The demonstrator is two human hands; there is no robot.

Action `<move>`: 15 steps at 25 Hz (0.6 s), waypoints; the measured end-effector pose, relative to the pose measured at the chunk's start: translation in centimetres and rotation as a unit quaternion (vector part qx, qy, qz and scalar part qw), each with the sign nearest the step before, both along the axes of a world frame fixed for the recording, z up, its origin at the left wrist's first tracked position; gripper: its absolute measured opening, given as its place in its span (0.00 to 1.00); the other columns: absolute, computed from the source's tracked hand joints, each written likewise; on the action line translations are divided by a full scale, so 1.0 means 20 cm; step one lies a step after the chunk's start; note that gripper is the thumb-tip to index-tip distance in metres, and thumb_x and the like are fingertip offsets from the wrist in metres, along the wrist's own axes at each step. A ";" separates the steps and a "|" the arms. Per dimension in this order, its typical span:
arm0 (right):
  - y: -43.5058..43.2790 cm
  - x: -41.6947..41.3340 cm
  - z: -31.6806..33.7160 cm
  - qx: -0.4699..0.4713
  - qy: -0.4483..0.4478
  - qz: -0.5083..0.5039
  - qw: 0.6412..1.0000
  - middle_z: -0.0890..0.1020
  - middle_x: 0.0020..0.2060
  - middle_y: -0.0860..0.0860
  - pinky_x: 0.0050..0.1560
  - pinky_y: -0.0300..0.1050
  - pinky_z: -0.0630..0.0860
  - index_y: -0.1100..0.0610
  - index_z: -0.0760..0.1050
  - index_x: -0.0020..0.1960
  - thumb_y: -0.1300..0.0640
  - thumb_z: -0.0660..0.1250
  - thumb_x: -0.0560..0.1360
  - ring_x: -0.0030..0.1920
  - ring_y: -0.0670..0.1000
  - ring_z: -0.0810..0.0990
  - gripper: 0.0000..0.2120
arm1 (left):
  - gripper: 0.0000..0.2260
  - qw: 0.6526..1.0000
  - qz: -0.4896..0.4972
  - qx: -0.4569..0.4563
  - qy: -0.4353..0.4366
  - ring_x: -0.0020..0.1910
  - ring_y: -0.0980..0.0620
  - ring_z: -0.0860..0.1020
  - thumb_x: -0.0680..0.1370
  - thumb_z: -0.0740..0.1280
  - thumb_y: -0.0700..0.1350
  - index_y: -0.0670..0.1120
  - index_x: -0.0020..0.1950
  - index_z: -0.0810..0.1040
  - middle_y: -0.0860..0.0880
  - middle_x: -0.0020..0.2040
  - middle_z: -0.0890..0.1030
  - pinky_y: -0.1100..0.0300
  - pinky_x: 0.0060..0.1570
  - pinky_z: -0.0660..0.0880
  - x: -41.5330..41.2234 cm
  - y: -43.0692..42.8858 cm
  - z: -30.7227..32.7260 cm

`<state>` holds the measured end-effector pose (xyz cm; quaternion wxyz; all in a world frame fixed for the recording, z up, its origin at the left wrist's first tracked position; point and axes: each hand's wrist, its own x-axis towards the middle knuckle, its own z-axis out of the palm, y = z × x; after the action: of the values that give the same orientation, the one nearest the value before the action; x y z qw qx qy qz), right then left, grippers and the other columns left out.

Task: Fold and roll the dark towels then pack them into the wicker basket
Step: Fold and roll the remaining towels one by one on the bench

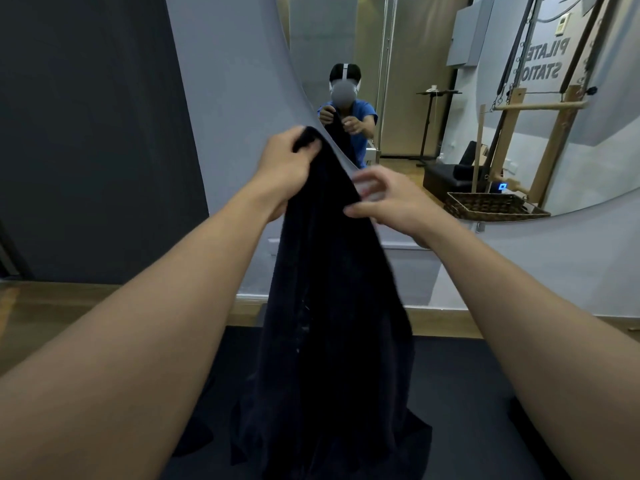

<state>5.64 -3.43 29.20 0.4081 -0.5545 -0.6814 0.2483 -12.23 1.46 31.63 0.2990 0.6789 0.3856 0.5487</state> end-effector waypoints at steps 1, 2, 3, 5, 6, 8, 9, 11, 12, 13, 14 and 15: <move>0.01 -0.07 0.05 0.010 0.023 0.033 0.999 0.81 0.50 0.53 0.47 0.45 0.80 0.54 0.75 0.60 0.62 0.74 0.71 0.49 0.51 0.82 0.19 | 0.10 0.999 -0.012 0.027 0.024 0.39 0.56 0.76 0.81 0.63 0.39 0.50 0.42 0.77 0.54 0.38 0.78 0.60 0.44 0.73 0.07 -0.02 0.00; 0.01 -0.13 0.09 0.009 0.050 0.062 0.997 0.82 0.48 0.54 0.45 0.45 0.81 0.55 0.75 0.58 0.65 0.72 0.72 0.46 0.50 0.83 0.16 | 0.10 0.998 -0.003 0.054 0.038 0.37 0.57 0.75 0.80 0.65 0.41 0.51 0.40 0.76 0.55 0.36 0.77 0.60 0.43 0.72 0.11 -0.04 -0.01; 0.02 -0.17 0.12 0.005 0.078 0.080 0.994 0.82 0.42 0.53 0.39 0.44 0.81 0.56 0.76 0.54 0.66 0.69 0.75 0.40 0.49 0.83 0.11 | 0.08 0.996 0.021 0.078 0.042 0.36 0.56 0.74 0.78 0.68 0.45 0.51 0.39 0.76 0.55 0.35 0.77 0.60 0.42 0.71 0.11 -0.05 -0.02; 0.01 -0.15 0.22 0.026 0.142 0.038 0.989 0.74 0.29 0.50 0.23 0.38 0.68 0.55 0.77 0.47 0.63 0.62 0.80 0.24 0.45 0.72 0.06 | 0.07 0.987 0.084 0.109 0.087 0.36 0.55 0.75 0.73 0.73 0.50 0.49 0.43 0.77 0.54 0.34 0.77 0.63 0.39 0.70 0.03 -0.06 -0.10; 0.01 -0.10 0.28 0.047 0.164 -0.007 0.985 0.70 0.28 0.49 0.22 0.37 0.60 0.56 0.77 0.46 0.61 0.61 0.81 0.23 0.44 0.65 0.08 | 0.08 0.981 0.102 0.098 0.133 0.37 0.54 0.76 0.72 0.75 0.48 0.48 0.44 0.79 0.53 0.35 0.77 0.65 0.38 0.69 -0.02 -0.05 -0.17; 0.00 -0.01 0.35 0.075 0.125 -0.054 0.988 0.70 0.30 0.49 0.25 0.40 0.58 0.57 0.77 0.46 0.56 0.65 0.79 0.26 0.45 0.63 0.05 | 0.07 0.981 0.097 0.028 0.167 0.37 0.52 0.78 0.73 0.74 0.46 0.43 0.44 0.81 0.50 0.36 0.79 0.61 0.39 0.70 -0.11 -0.05 -0.31; -0.01 0.00 0.35 0.063 0.066 -0.040 0.995 0.74 0.33 0.50 0.27 0.40 0.63 0.56 0.77 0.49 0.56 0.68 0.77 0.28 0.45 0.68 0.03 | 0.08 0.987 0.082 -0.004 0.141 0.36 0.52 0.76 0.75 0.73 0.46 0.41 0.43 0.82 0.48 0.35 0.78 0.59 0.39 0.70 -0.12 -0.05 -0.35; -0.03 -0.09 0.24 -0.034 -0.064 0.039 0.997 0.81 0.45 0.50 0.37 0.42 0.75 0.53 0.75 0.58 0.60 0.73 0.73 0.40 0.46 0.79 0.16 | 0.08 0.996 0.038 -0.042 0.065 0.34 0.56 0.73 0.77 0.72 0.46 0.42 0.40 0.84 0.49 0.34 0.78 0.60 0.38 0.68 -0.07 -0.04 -0.31; -0.02 -0.14 0.15 -0.077 -0.080 0.073 0.991 0.81 0.51 0.50 0.44 0.46 0.79 0.52 0.72 0.62 0.62 0.74 0.71 0.47 0.47 0.81 0.22 | 0.08 0.998 0.006 -0.048 0.031 0.33 0.58 0.74 0.77 0.71 0.44 0.45 0.39 0.84 0.52 0.32 0.79 0.62 0.37 0.69 -0.03 -0.04 -0.26; -0.01 -0.19 0.09 -0.083 -0.053 0.089 0.991 0.81 0.52 0.51 0.48 0.50 0.81 0.51 0.71 0.62 0.64 0.74 0.70 0.52 0.49 0.82 0.24 | 0.09 0.999 -0.021 -0.049 0.007 0.32 0.60 0.75 0.78 0.70 0.43 0.48 0.38 0.83 0.54 0.31 0.80 0.63 0.36 0.71 0.01 -0.05 -0.21; 0.01 -0.23 0.03 -0.062 0.010 0.091 0.994 0.82 0.51 0.52 0.49 0.52 0.81 0.52 0.72 0.59 0.66 0.73 0.70 0.52 0.51 0.83 0.22 | 0.09 0.998 -0.046 -0.049 -0.011 0.32 0.61 0.77 0.78 0.70 0.41 0.49 0.38 0.83 0.55 0.31 0.81 0.64 0.36 0.73 0.04 -0.06 -0.16; 0.03 -0.25 0.01 -0.041 0.089 0.081 0.992 0.83 0.48 0.54 0.48 0.52 0.82 0.53 0.73 0.57 0.66 0.72 0.72 0.49 0.52 0.84 0.18 | 0.07 0.997 -0.063 -0.048 -0.020 0.34 0.60 0.79 0.78 0.70 0.40 0.47 0.41 0.84 0.53 0.34 0.83 0.64 0.37 0.76 0.05 -0.06 -0.13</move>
<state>0.60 -2.78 29.34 0.4226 -0.4895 -0.6744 0.3565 -11.14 0.24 29.02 0.3726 0.6756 0.3625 0.5228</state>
